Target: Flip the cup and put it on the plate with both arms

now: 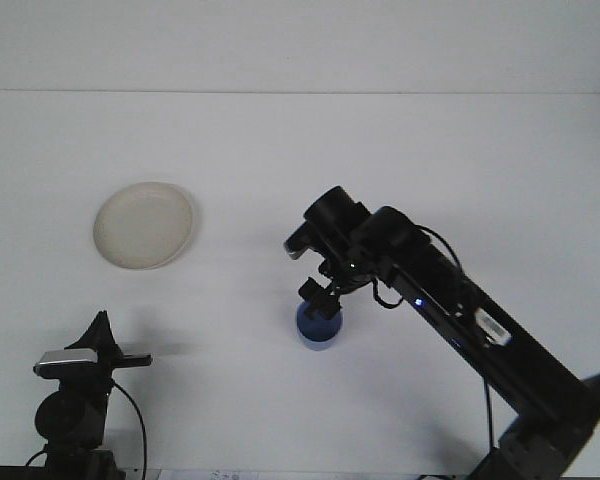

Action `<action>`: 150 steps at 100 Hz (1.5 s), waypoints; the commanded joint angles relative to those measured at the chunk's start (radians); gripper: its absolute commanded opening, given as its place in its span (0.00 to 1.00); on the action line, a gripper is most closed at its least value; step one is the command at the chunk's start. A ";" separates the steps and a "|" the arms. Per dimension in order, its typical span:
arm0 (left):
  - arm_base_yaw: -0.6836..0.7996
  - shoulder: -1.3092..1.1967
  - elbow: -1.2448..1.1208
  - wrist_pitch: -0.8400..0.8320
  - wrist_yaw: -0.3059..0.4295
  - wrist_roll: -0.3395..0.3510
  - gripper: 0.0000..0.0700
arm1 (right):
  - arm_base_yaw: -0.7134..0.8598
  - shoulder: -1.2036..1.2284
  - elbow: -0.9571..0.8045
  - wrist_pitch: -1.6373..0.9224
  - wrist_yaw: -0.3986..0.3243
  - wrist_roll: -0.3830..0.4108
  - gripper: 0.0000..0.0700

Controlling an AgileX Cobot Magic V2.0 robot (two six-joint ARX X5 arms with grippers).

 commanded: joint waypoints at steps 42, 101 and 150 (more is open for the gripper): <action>0.002 0.000 -0.018 0.013 -0.005 0.007 0.02 | -0.019 -0.756 -0.329 0.351 0.200 0.060 0.67; 0.002 0.000 -0.018 0.013 -0.005 0.007 0.02 | -0.019 -1.489 -1.213 0.835 0.197 0.085 0.67; 0.002 0.000 -0.018 0.040 -0.003 -0.244 0.02 | -0.019 -1.522 -1.223 0.856 0.183 0.081 0.67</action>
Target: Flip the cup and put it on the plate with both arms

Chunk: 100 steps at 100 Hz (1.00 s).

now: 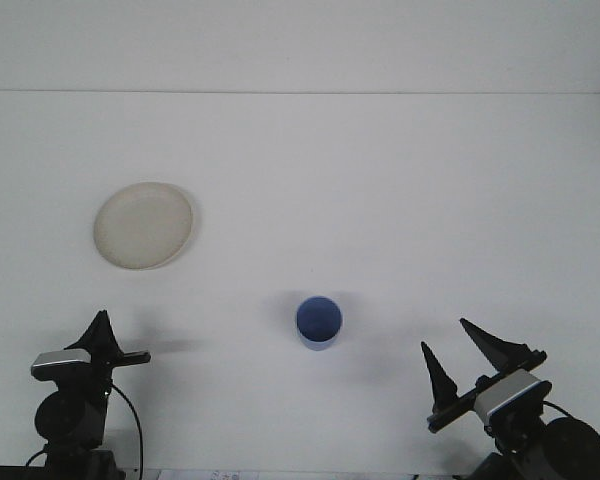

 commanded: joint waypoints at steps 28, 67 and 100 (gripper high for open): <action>0.001 0.042 0.163 0.032 0.090 -0.294 0.02 | 0.007 -0.001 0.009 0.005 0.004 0.005 0.67; 0.000 0.520 0.863 -0.429 0.091 -0.089 0.40 | 0.007 -0.001 0.009 0.001 0.008 0.005 0.67; -0.061 0.813 1.146 -0.619 0.483 -0.041 0.84 | 0.007 -0.001 0.009 0.001 0.008 0.005 0.67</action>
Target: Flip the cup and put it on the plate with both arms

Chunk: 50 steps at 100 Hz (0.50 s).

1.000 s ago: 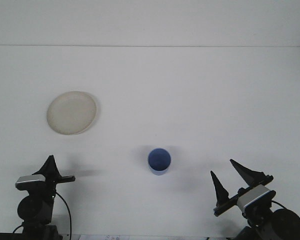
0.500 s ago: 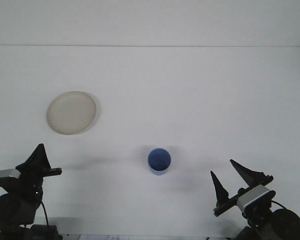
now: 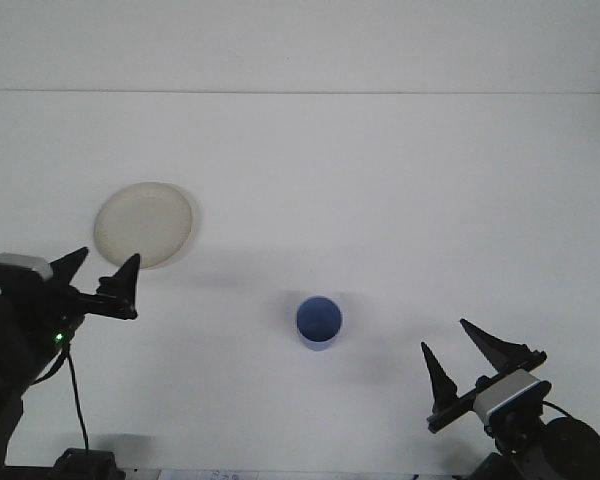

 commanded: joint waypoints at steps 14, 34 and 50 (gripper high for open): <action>-0.144 0.288 0.237 -0.253 0.122 0.090 0.84 | 0.007 -0.001 0.009 0.009 0.005 0.005 0.67; -0.340 0.544 0.384 -0.364 0.121 0.144 0.84 | 0.007 -0.001 0.009 0.009 0.005 0.005 0.67; -0.484 0.703 0.421 -0.349 0.079 0.154 0.84 | 0.007 -0.001 0.009 0.009 0.018 0.005 0.67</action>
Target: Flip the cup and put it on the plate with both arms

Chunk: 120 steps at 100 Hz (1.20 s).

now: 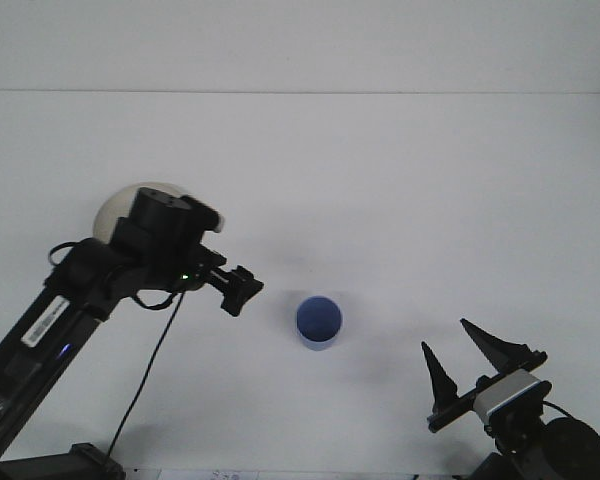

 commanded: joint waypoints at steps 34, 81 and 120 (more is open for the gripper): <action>-0.222 0.279 0.031 0.090 -0.095 0.093 0.84 | 0.007 -0.001 0.009 0.009 0.014 0.006 0.67; -0.252 0.427 0.031 0.172 -0.116 0.121 0.84 | 0.007 -0.001 0.009 0.008 0.014 0.006 0.67; -0.254 0.450 0.031 0.180 -0.116 0.128 0.44 | 0.007 -0.001 0.009 0.008 0.015 0.006 0.67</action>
